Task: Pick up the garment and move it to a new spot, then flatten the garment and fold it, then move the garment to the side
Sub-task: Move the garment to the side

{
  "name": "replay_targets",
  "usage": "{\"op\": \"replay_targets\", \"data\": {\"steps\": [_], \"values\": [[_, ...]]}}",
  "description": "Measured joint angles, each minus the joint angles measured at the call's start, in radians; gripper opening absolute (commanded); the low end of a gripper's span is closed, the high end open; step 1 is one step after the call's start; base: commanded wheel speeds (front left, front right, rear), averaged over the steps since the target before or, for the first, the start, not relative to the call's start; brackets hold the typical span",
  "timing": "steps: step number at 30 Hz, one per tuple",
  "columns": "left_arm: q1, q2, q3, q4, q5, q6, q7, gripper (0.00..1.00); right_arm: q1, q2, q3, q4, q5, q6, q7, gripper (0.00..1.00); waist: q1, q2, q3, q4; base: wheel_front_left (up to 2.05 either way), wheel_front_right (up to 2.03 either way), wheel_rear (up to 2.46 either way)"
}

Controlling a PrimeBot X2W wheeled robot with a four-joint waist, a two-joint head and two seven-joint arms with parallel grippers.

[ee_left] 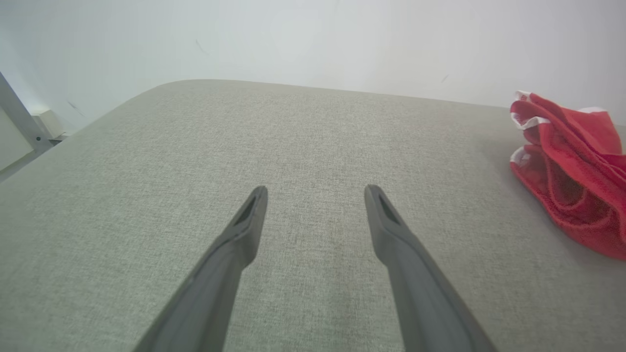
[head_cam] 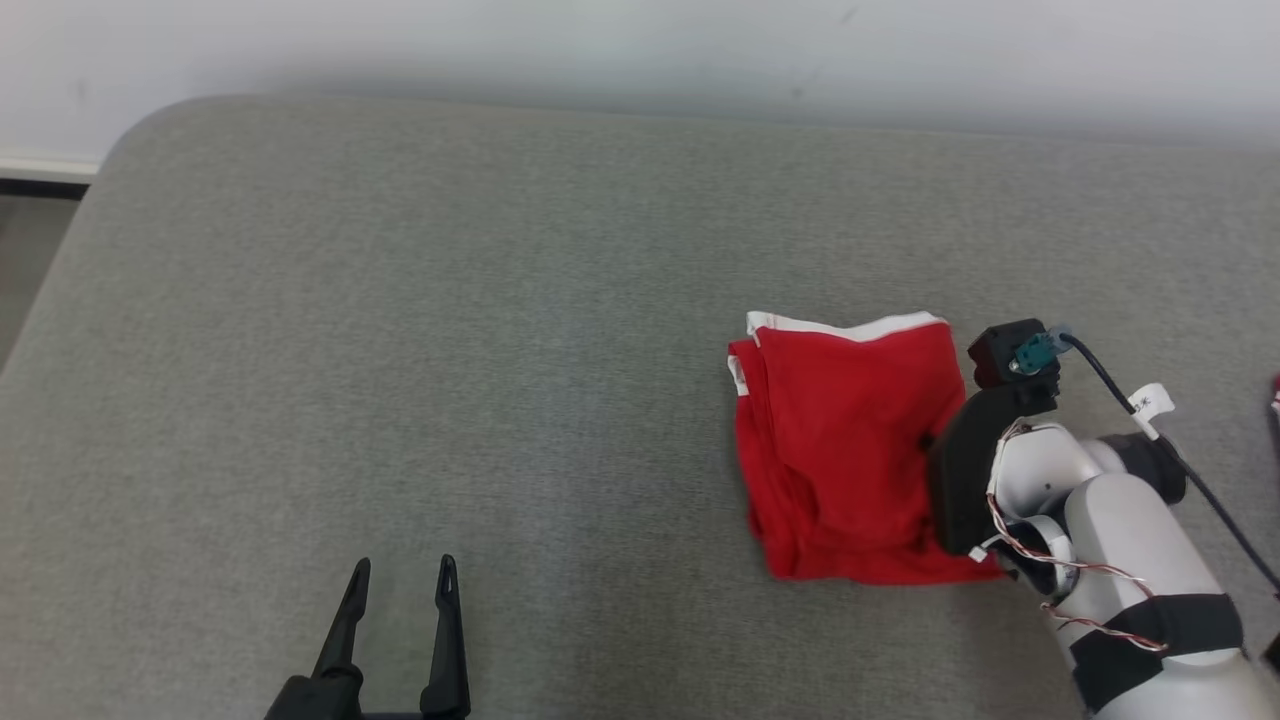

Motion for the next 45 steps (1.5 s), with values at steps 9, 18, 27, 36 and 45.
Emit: {"op": "replay_targets", "data": {"steps": [9,18,27,36,45], "values": [[-0.005,0.0,-0.003,-0.026,0.0,-0.008,0.0,1.0,-0.026,-0.143,0.109,-0.117,-0.006,-0.001,-0.006,0.0,0.0001,0.0,-0.021,-0.094,0.0,0.0,0.0],[-0.017,-0.001,-0.004,-0.037,0.006,-0.017,0.0,1.0,-0.029,-0.297,0.17,-0.279,0.03,-0.001,0.026,0.0,0.0,0.0,-0.035,-0.233,0.0,0.0,0.0],[-0.042,-0.001,0.013,-0.03,0.038,-0.044,0.0,1.0,-0.028,-0.396,0.156,-0.305,0.047,-0.001,-0.024,0.0,0.0,0.0,-0.014,-0.359,0.0,0.0,0.0],[-0.058,0.0,0.034,-0.022,0.081,-0.079,0.0,1.0,-0.076,-0.423,0.097,-0.151,0.04,-0.001,-0.155,0.0,0.0,0.0,0.045,-0.387,0.0,0.0,0.0],[-0.067,0.009,0.035,-0.023,0.11,-0.099,0.0,1.0,-0.094,-0.482,0.047,0.003,-0.024,-0.001,-0.284,0.0,0.0001,0.0001,0.089,-0.364,0.0,0.0,0.0]]}}
